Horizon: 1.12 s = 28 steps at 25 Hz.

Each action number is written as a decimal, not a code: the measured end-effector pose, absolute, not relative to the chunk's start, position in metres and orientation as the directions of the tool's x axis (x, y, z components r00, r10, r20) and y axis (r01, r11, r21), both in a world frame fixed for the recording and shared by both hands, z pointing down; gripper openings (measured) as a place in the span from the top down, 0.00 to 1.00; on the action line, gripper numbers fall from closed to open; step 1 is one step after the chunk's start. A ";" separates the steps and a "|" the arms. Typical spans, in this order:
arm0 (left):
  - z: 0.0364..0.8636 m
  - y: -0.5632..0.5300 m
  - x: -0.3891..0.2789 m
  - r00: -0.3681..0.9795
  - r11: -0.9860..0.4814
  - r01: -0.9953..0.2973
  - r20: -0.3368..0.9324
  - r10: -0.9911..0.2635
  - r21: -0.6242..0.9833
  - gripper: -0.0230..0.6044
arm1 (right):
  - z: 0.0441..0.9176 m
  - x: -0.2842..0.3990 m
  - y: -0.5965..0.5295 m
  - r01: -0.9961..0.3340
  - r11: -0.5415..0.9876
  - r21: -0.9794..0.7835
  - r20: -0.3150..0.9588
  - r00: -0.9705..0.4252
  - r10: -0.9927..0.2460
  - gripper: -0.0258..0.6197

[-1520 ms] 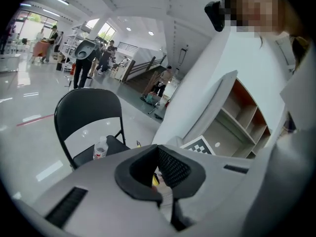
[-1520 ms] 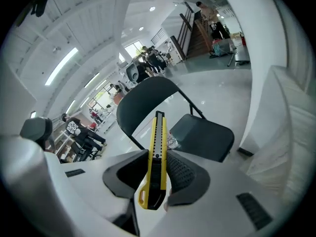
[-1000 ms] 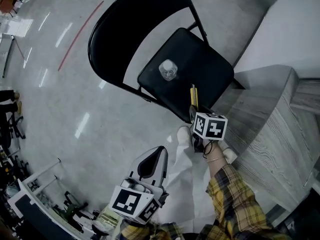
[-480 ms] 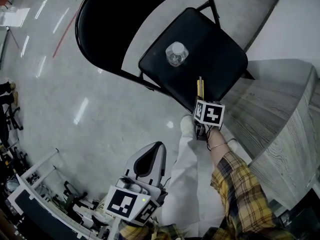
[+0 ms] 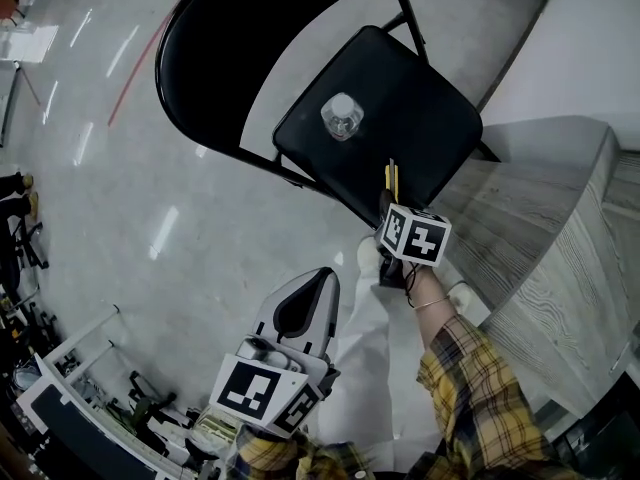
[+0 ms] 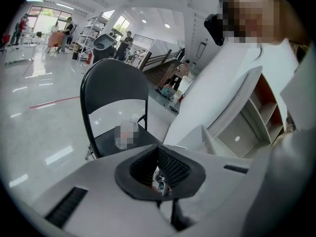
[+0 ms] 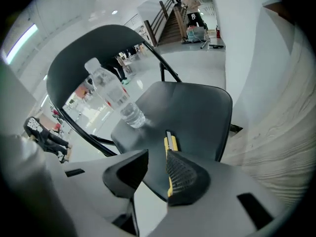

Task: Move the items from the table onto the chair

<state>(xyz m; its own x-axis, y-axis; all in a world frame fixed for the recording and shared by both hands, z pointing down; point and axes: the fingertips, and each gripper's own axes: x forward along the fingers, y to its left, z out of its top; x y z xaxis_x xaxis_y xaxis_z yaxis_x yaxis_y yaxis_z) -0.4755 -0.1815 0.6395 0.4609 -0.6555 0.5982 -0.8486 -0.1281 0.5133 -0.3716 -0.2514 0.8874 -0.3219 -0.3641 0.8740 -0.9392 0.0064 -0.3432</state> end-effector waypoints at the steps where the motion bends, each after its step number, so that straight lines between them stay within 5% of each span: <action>1: 0.636 -0.183 -0.476 0.459 -0.133 -0.850 0.593 -0.662 0.511 0.96 | 0.876 -0.376 -0.251 -0.930 0.012 -0.366 0.863 -0.345 -0.370 0.76; 15: 0.534 -0.214 -0.421 0.513 -0.276 -0.833 0.484 -0.709 0.480 0.96 | 0.664 -0.400 -0.156 -0.703 0.264 -0.661 0.639 -0.711 -0.295 0.77; 28: 0.428 -0.147 -0.156 0.758 -0.595 -0.652 0.370 -0.538 0.471 0.96 | 0.518 -0.152 -0.051 -0.697 0.212 -0.685 0.503 -0.663 -0.555 0.77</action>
